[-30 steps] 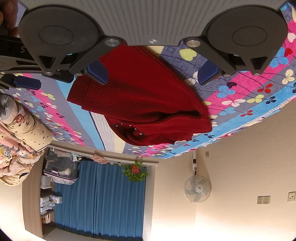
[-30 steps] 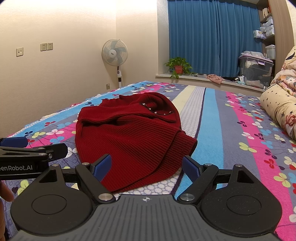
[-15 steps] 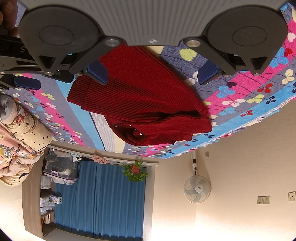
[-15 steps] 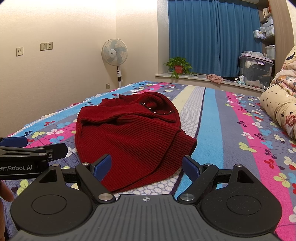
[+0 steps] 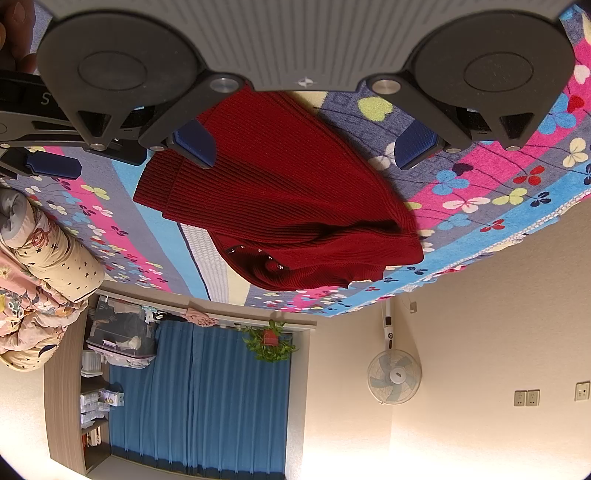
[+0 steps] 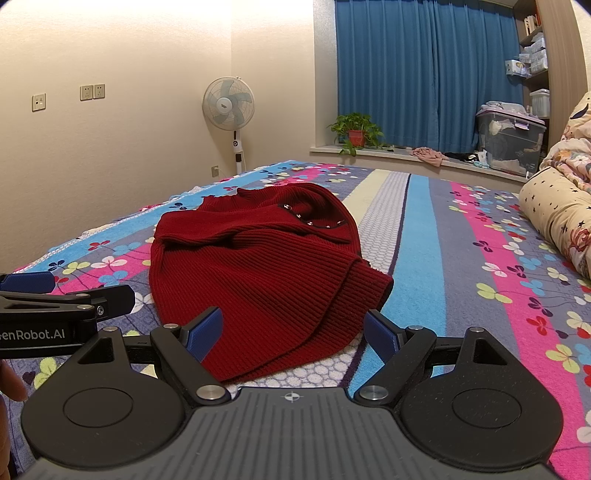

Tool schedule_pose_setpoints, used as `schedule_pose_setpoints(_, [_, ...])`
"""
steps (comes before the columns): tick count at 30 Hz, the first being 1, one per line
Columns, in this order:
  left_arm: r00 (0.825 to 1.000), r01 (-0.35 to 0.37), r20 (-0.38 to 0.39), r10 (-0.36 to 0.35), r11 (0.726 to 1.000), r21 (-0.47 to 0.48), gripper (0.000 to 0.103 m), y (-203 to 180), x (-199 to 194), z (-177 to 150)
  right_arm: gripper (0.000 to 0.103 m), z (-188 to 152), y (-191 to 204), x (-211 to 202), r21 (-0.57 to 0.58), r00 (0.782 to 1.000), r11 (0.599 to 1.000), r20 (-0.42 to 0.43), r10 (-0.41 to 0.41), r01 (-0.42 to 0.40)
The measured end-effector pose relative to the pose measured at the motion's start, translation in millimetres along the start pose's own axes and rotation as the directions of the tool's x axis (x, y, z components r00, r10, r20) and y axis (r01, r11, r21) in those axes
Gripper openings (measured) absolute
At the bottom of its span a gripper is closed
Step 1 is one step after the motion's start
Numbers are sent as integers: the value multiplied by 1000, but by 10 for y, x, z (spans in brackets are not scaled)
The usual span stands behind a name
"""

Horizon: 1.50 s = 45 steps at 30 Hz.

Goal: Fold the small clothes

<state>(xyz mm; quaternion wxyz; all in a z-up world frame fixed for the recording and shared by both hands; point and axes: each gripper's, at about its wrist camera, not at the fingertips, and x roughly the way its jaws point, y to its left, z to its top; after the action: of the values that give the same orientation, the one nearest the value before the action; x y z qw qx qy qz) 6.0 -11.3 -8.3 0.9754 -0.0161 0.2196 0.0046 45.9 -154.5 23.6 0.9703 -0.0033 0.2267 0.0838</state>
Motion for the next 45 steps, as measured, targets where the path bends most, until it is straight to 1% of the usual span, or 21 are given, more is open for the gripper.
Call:
schedule_pose_setpoints(7, [1000,-6,3,6,1000,17,103,-9,5,-11,85,2,0,6,5,1000,1000,-11,-3,3])
schedule_pose_setpoints(11, [1000,-18,20,17,998,54,103,36,-15,-34,82,19,-29,76,-3,998,999,-32,-47,47])
schedule_pose_setpoints(13, [999,-25,33,22,997,77,103,97,-32,-31,74,52,-76,88,18,997,998,-33,-65,65])
schedule_pose_setpoints(14, [999,-28,33,25,996,88,101,123,-28,-29,60,76,-117,87,35,997,997,-34,-72,74])
schedule_pose_setpoints(15, [999,-32,31,29,995,90,97,166,-14,-22,45,104,-157,95,51,996,996,-39,-77,79])
schedule_pose_setpoints(16, [999,-35,25,33,996,88,93,204,2,-6,38,131,-199,102,68,995,994,-46,-86,89])
schedule_pose_setpoints(17, [999,-39,16,38,996,84,84,248,34,16,27,156,-249,103,89,994,991,-51,-96,101])
schedule_pose_setpoints(18, [999,-42,1,42,996,80,72,293,84,36,23,178,-311,105,114,993,987,-58,-103,109])
schedule_pose_setpoints(19, [999,-42,-13,43,996,75,65,328,135,54,23,198,-375,112,142,992,983,-65,-104,113])
schedule_pose_setpoints(20, [999,-39,-29,41,997,69,54,364,201,67,23,212,-447,115,178,992,978,-74,-99,111])
schedule_pose_setpoints(21, [998,-37,-42,40,997,62,50,393,276,76,23,219,-503,127,209,992,972,-84,-90,105])
schedule_pose_setpoints(24, [993,-17,-119,20,1000,21,50,450,582,75,24,226,-611,170,258,992,962,-110,-66,93])
schedule_pose_setpoints(28, [969,-6,-248,-4,999,-41,55,489,1098,-30,24,278,-629,219,267,991,960,-123,-54,85])
schedule_pose_setpoints(31, [963,-16,-269,-4,997,-72,65,442,1378,-138,25,318,-654,206,271,993,960,-108,-47,75])
schedule_pose_setpoints(35, [955,-19,-295,-35,984,-177,69,390,1628,-246,27,358,-740,198,287,994,955,-99,-45,72])
schedule_pose_setpoints(37, [958,-21,-283,-34,982,-186,75,299,1697,-275,28,370,-778,199,299,994,952,-99,-43,71])
schedule_pose_setpoints(39, [962,-21,-273,-25,986,-165,81,170,1789,-278,29,385,-801,197,302,995,951,-95,-39,66])
schedule_pose_setpoints(41, [964,-38,-267,-6,986,-160,81,79,1862,-275,29,397,-819,204,304,995,950,-92,-41,67])
schedule_pose_setpoints(43, [965,-66,-264,16,981,-182,80,52,1911,-276,29,396,-826,216,310,995,948,-94,-40,67])
schedule_pose_setpoints(44, [965,-84,-261,32,978,-190,74,16,1912,-284,29,398,-830,221,312,995,948,-94,-39,67])
schedule_pose_setpoints(45, [965,-99,-259,49,977,-186,62,3,1914,-279,29,398,-833,223,312,995,948,-94,-39,67])
